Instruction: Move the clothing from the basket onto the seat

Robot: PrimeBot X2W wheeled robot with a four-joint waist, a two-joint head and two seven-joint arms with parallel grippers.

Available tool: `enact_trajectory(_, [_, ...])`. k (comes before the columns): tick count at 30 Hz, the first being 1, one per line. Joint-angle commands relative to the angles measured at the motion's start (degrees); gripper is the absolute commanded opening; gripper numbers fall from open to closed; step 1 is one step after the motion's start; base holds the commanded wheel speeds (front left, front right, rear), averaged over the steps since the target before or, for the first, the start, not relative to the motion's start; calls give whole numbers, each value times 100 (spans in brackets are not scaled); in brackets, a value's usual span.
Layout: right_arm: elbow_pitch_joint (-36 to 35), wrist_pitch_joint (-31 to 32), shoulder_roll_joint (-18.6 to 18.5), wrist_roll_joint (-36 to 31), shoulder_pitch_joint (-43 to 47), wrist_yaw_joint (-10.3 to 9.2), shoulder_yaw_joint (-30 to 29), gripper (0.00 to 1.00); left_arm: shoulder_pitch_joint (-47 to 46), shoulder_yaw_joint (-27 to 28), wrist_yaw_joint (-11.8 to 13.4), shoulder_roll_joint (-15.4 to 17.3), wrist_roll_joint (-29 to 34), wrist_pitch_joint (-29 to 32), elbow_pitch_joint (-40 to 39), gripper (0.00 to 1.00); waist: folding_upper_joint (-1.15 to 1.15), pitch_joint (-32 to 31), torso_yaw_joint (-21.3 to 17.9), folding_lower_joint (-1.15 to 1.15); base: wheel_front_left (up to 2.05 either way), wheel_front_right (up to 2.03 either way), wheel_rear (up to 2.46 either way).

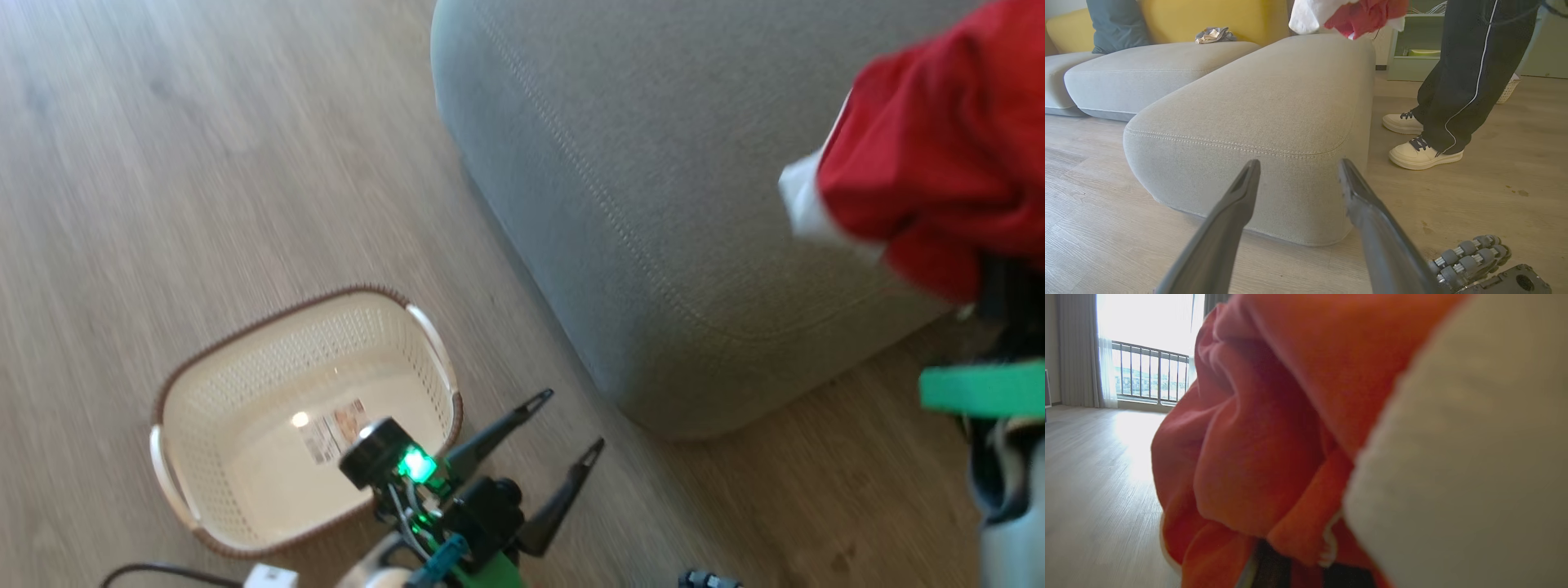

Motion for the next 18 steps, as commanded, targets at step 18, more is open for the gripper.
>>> enact_trajectory(18, [952, -54, -874, 471, -2316, -1, -495, 0, -673, 315, -24, 870, 150, 11, -930, 100, 0, 1709, 423, 0, 0, 0, 0])
